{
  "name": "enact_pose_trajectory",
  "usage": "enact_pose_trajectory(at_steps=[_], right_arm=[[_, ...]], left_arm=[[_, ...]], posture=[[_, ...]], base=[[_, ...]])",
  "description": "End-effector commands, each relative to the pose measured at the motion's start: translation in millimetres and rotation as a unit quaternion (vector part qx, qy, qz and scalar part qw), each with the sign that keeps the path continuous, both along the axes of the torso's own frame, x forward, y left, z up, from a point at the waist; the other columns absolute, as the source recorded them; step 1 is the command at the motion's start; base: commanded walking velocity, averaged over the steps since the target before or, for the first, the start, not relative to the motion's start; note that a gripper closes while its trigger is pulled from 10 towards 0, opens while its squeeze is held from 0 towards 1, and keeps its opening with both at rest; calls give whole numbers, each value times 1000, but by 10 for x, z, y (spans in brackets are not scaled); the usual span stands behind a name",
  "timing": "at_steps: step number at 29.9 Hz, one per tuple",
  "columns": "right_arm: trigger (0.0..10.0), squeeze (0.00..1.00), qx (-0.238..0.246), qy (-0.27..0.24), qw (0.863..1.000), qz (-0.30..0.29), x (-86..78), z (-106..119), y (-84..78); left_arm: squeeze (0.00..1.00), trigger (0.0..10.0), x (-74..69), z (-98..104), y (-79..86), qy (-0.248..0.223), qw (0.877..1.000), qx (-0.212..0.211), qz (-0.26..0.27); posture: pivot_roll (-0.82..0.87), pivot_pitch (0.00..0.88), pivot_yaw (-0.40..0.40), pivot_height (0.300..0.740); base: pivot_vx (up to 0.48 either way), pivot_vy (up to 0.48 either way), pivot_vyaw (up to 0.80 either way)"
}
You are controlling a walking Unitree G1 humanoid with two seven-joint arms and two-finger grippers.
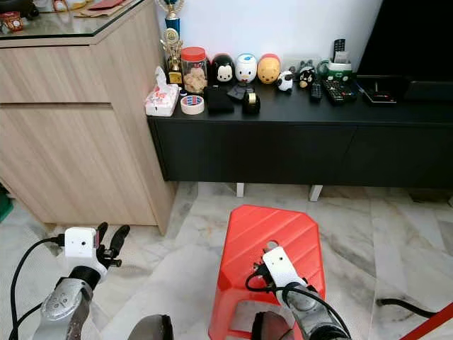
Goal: Hang keys on a hook
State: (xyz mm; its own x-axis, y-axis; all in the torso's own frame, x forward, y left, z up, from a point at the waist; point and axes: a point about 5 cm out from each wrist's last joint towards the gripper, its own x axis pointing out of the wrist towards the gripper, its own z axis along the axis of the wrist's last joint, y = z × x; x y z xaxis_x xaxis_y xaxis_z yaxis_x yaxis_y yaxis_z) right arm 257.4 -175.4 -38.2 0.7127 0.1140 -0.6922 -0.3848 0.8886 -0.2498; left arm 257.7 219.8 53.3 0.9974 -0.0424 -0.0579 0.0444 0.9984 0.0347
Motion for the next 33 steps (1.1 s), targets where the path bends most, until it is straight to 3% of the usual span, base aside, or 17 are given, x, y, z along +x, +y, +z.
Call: enact_pose_trajectory(at_steps=[1,20,32,33], right_arm=[[10000,0,-8,1,1000,-3,38,23,-8],[10000,0,-34,33,999,-22,-52,-51,-98],[10000,0,-32,21,999,-33,-59,-47,-132],[7137,0,-33,21,999,-33,-65,-50,-137]], left_arm=[[0,10000,5,23,-21,-1,1000,-5,-5],[0,10000,-25,107,-97,-4,1000,-14,-10],[0,10000,-144,122,-135,-1,1000,-18,-5],[0,10000,-157,123,-142,0,1000,-18,-5]], posture=[[116,0,-7,611],[145,0,-15,611],[144,39,-22,611],[141,44,-22,611]], base=[[0,0,0],[0,0,0],[0,0,0],[0,0,0]])
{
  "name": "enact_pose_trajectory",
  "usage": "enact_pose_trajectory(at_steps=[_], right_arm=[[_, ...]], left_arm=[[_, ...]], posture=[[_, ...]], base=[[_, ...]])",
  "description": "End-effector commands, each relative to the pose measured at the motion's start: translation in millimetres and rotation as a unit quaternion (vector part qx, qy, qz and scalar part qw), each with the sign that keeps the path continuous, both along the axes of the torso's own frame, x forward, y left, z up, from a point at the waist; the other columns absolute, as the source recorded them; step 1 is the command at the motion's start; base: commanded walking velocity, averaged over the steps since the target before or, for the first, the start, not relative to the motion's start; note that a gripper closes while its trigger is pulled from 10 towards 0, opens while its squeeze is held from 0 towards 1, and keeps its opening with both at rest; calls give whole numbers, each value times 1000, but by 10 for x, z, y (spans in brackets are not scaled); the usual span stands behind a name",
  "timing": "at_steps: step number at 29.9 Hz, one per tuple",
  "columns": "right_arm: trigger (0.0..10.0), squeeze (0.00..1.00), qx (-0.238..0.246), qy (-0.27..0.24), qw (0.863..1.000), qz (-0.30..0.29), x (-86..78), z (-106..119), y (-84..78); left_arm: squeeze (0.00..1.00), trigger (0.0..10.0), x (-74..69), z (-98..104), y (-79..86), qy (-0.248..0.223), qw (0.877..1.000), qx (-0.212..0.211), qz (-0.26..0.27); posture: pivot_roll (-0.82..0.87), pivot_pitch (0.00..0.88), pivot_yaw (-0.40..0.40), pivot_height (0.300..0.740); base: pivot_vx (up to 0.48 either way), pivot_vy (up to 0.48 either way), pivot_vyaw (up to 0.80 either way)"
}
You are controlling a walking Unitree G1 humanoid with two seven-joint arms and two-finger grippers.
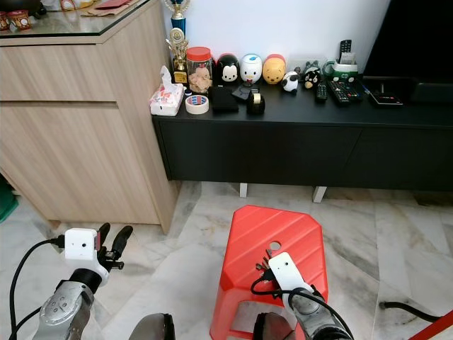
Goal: Hang keys on a hook
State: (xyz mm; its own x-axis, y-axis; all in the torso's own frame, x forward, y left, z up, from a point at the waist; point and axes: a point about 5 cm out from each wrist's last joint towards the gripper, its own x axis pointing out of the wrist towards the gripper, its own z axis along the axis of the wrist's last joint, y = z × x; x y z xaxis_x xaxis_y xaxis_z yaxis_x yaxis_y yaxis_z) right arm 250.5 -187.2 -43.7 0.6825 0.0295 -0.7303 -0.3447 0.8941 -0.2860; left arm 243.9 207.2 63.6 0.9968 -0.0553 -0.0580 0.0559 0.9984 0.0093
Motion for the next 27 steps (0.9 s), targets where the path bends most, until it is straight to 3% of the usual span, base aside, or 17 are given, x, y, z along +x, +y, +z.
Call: enact_pose_trajectory(at_steps=[1,3,4,5,6,8,27], right_arm=[[7137,0,-3,-3,1000,-3,3,5,-19],[7137,0,-4,-3,1000,-3,1,4,-21],[2235,0,-6,1,1000,1,-8,-4,-16],[1412,0,-8,4,1000,6,-18,-12,-10],[1412,0,-8,4,1000,6,-18,-12,-10],[275,0,-10,8,1000,11,-36,-26,0],[0,0,-17,1,1000,24,-37,-27,20]], left_arm=[[0,10000,-19,20,-16,-1,1000,-6,1],[0,10000,-26,22,-19,0,1000,-6,1],[0,10000,-30,22,-25,0,1000,-7,1],[0,10000,-34,21,-31,2,1000,-7,1],[0,10000,-34,21,-31,2,1000,-7,1],[0,10000,-43,23,-35,4,1000,-8,2],[0,10000,-93,-19,-57,15,1000,-13,14]], posture=[[141,44,-22,611],[141,44,-22,611],[141,48,-24,611],[143,54,-27,611],[143,54,-27,611],[145,58,-29,611],[146,52,-46,611]], base=[[0,0,0],[0,0,0],[0,0,0],[0,0,0],[0,0,0],[0,0,0],[0,0,0]])
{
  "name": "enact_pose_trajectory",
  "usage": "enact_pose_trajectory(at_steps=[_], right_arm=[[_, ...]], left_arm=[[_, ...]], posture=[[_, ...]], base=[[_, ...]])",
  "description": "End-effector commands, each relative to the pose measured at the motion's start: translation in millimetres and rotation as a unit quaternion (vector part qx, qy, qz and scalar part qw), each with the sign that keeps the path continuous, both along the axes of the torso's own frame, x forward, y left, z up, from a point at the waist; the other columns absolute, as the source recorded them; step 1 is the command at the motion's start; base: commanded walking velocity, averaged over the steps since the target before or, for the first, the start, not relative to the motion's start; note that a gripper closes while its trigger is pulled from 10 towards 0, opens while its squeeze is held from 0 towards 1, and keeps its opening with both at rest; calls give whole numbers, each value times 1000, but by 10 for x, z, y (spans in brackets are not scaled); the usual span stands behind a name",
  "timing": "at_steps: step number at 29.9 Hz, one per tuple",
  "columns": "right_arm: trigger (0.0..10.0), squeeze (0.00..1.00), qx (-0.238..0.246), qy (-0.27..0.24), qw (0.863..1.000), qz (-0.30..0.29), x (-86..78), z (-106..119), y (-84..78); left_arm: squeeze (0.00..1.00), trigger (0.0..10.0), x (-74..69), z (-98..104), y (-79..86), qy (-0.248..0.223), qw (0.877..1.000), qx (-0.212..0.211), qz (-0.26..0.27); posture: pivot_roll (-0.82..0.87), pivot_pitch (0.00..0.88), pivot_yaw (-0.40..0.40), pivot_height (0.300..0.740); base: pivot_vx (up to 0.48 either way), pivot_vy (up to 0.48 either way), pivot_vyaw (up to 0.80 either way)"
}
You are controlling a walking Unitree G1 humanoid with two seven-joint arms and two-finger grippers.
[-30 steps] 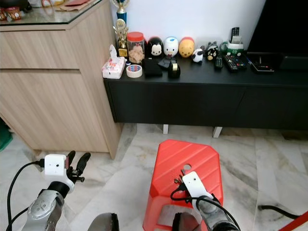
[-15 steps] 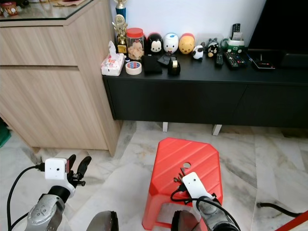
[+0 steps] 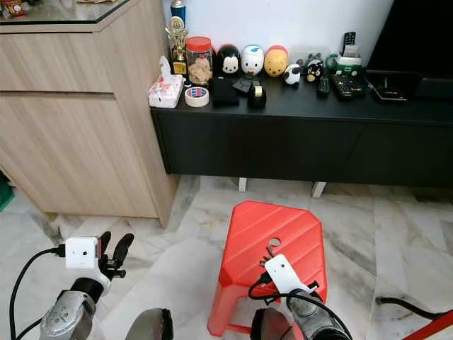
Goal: Hang keys on a hook
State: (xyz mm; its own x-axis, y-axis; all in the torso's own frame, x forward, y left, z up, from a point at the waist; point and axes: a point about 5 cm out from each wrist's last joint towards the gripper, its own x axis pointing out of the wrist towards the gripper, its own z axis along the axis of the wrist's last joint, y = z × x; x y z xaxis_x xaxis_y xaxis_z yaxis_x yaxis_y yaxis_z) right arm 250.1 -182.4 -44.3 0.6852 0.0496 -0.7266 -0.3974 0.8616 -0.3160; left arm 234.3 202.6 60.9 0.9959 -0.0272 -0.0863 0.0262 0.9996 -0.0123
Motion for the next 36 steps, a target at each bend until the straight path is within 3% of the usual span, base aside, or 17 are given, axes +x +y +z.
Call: enact_pose_trajectory(at_steps=[1,8,13,20,22,23,24,29,30,31,36], right_arm=[[0,0,0,-2,1000,-10,-14,-5,-35],[0,0,69,-74,992,-71,205,199,-79],[0,0,110,-159,975,-113,385,424,-138],[0,0,126,-225,956,-141,457,574,-178],[0,0,143,-262,943,-150,475,665,-185],[0,0,170,-287,930,-155,490,749,-166],[0,0,170,-287,930,-155,490,749,-166],[471,0,224,-316,903,-184,487,883,-125],[6118,0,243,-324,894,-191,457,924,-98],[10000,0,247,-328,892,-189,423,948,-79],[10000,0,260,-330,886,-196,380,1013,-55]], left_arm=[[0,10000,4,-1,-7,1,1000,-2,0],[0,10000,32,-120,40,18,1000,4,10],[0,10000,92,-212,106,32,999,11,20],[0,10000,127,-333,180,48,998,20,36],[0,10000,112,-398,222,59,997,22,49],[0,10000,99,-440,248,66,996,28,55],[0,10000,99,-440,248,66,996,28,55],[0,10000,62,-574,313,92,992,30,75],[0,10000,34,-657,323,112,990,28,83],[0,10000,2,-729,327,131,987,28,89],[0,10000,-58,-833,321,159,983,28,92]], posture=[[147,47,-47,611],[130,0,-52,611],[108,0,-51,611],[105,0,-59,611],[106,0,-68,611],[106,0,-70,611],[106,0,-70,611],[90,0,-76,611],[81,0,-77,611],[72,0,-76,611],[60,0,-67,611]], base=[[0,0,0],[0,0,0],[0,0,0],[0,0,0],[0,0,0],[0,0,0],[0,0,0],[0,0,0],[0,0,0],[0,0,0],[0,0,0]])
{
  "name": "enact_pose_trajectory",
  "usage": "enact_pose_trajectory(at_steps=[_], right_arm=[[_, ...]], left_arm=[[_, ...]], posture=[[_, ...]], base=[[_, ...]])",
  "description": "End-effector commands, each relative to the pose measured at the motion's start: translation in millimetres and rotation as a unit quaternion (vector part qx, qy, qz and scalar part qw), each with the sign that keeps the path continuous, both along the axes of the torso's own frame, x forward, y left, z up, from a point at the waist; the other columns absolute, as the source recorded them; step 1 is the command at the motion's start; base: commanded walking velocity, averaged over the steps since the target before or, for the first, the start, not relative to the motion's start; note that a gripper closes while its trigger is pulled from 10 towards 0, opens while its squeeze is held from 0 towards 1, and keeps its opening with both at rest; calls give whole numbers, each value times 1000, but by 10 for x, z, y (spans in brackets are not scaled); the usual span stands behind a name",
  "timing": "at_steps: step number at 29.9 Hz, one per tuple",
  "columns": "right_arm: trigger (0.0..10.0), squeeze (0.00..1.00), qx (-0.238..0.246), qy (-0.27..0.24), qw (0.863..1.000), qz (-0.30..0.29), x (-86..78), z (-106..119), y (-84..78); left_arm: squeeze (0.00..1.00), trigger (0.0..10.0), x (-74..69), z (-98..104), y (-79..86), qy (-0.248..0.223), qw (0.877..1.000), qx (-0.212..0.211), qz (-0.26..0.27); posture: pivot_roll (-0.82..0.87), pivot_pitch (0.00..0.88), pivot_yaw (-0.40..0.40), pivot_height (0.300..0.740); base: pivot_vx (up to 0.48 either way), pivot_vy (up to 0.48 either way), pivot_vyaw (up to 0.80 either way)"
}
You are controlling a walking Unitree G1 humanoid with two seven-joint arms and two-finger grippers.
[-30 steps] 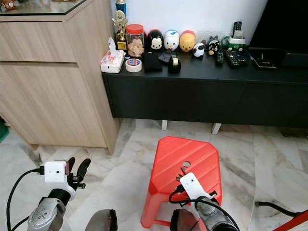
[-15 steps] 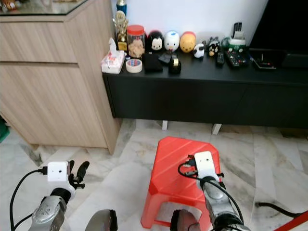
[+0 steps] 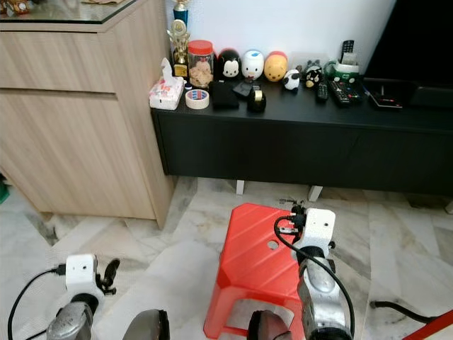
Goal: Hang keys on a hook
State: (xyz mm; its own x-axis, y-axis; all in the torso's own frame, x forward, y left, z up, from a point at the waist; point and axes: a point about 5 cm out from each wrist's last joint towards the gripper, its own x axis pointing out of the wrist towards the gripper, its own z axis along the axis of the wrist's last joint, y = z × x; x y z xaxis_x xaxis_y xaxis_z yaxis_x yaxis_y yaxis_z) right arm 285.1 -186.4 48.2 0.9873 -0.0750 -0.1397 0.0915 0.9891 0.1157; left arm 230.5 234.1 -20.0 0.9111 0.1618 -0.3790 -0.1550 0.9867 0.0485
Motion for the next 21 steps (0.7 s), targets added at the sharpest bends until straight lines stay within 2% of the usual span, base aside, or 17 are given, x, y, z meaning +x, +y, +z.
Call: enact_pose_trajectory(at_steps=[1,2,3,5,7,8,9,10,11,13,14,16,17,18,20,21], right_arm=[[10000,0,50,-21,998,-17,18,158,24],[10000,0,106,-34,994,1,22,254,109],[10000,0,114,-37,993,12,18,288,129],[10000,0,110,9,994,-7,35,233,43],[10000,0,69,65,995,-26,43,107,-41],[10000,0,55,75,995,-25,44,74,-54],[10000,0,73,90,993,-28,49,34,-48],[10000,0,130,98,986,-38,55,10,-13],[10000,0,229,96,967,-63,67,40,47],[10000,0,246,87,964,-50,85,106,106],[10000,0,210,89,973,-32,98,146,139],[10000,0,202,92,975,-29,99,155,144],[10000,0,282,107,951,-71,110,130,130],[10000,0,312,120,939,-87,107,103,125],[10000,0,335,134,927,-99,101,83,113],[10000,0,285,116,948,-81,120,141,95]], left_arm=[[0,10000,-80,-112,8,36,999,7,0],[0,10000,-109,-150,-3,47,999,7,-7],[0,10000,-111,-156,-9,48,999,6,-9],[0,10000,-96,-146,-22,44,999,10,-18],[0,10000,-85,-135,-5,41,999,12,-17],[0,10000,-82,-133,5,41,999,12,-15],[0,10000,-79,-131,11,41,999,12,-13],[0,10000,-79,-131,18,41,999,13,-11],[0,10000,-77,-135,9,41,999,13,-11],[0,10000,-78,-147,-19,43,999,15,-17],[0,10000,-83,-159,-41,46,999,17,-23],[0,10000,-85,-162,-44,46,998,17,-25],[0,10000,-100,-173,-43,48,998,15,-23],[0,10000,-101,-174,-41,49,998,16,-22],[0,10000,-107,-175,-29,48,998,17,-20],[0,10000,-111,-176,-23,49,998,17,-19]], posture=[[33,0,-46,611],[30,0,-45,611],[30,0,-45,611],[34,0,-48,611],[28,0,-52,611],[29,0,-52,611],[29,0,-52,611],[34,0,-50,611],[38,0,-48,611],[40,0,-49,611],[41,0,-48,611],[41,0,-48,611],[43,0,-52,611],[43,0,-52,611],[46,0,-54,611],[46,0,-54,611]], base=[[0,0,0],[0,0,0],[0,0,0],[0,0,0],[0,0,0],[0,0,0],[0,0,0],[0,0,0],[0,0,0],[0,0,0],[0,0,0],[0,0,0],[0,0,0],[0,0,0],[0,0,0],[0,0,0]])
